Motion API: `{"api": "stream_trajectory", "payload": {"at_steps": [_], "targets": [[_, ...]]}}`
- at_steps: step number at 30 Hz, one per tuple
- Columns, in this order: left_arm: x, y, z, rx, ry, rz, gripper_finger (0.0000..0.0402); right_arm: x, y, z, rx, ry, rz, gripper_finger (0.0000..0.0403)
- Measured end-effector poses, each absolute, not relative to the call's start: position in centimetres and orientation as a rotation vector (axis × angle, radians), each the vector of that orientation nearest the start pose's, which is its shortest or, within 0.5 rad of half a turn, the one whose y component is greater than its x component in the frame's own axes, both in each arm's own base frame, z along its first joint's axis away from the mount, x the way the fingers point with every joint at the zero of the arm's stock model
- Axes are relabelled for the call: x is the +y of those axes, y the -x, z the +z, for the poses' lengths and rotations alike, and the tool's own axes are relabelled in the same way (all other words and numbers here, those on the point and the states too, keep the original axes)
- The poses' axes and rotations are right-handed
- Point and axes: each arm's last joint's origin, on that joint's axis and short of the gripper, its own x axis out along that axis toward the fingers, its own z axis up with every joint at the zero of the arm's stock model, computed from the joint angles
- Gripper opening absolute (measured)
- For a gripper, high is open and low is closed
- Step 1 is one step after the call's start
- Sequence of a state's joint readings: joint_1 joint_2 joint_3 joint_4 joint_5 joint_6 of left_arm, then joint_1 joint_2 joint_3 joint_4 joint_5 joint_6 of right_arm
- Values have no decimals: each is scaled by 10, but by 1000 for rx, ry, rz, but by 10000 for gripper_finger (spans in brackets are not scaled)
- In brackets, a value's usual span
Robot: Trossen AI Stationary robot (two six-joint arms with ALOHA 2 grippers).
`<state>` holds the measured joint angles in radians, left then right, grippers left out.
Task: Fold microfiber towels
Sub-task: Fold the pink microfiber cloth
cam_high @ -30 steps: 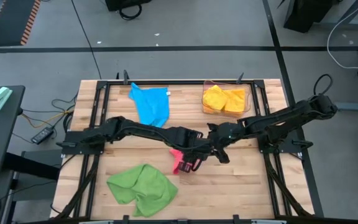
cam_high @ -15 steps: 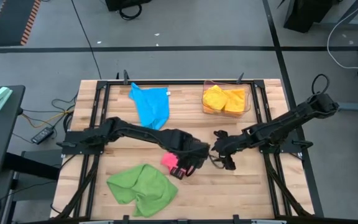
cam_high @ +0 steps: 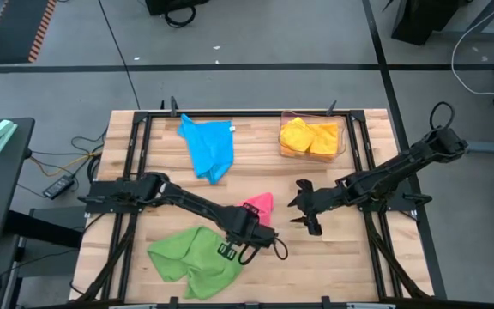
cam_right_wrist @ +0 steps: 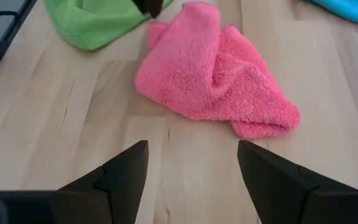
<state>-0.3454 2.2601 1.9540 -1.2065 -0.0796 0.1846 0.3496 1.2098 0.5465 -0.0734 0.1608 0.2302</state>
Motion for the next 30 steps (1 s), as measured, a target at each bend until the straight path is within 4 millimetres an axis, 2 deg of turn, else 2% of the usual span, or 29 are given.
{"api": "stream_trajectory", "payload": {"at_steps": [4, 9, 15, 19, 22, 24, 27, 30], "targets": [[-148, -417, 176, 1442, -464, -292, 67, 74, -217, 183, 713, -40, 98, 256], [-146, -411, 181, 1330, -476, -286, 42, 74, -218, 184, 701, -28, 102, 256], [-139, -410, 192, 1159, -312, -151, 29, 76, -217, 184, 699, -31, 108, 256], [-147, -409, 178, 1161, -266, -105, 74, 76, -218, 185, 693, -28, 106, 256], [-153, -405, 173, 1156, -298, -53, 131, 77, -218, 186, 681, -29, 110, 256], [-158, -410, 172, 1097, -296, -22, 170, 77, -218, 185, 683, -31, 112, 256], [-162, -410, 169, 1080, -356, 2, 217, 78, -218, 186, 679, -30, 116, 256], [-167, -411, 159, 1057, -450, 65, 243, 79, -216, 183, 682, -28, 119, 256]]}}
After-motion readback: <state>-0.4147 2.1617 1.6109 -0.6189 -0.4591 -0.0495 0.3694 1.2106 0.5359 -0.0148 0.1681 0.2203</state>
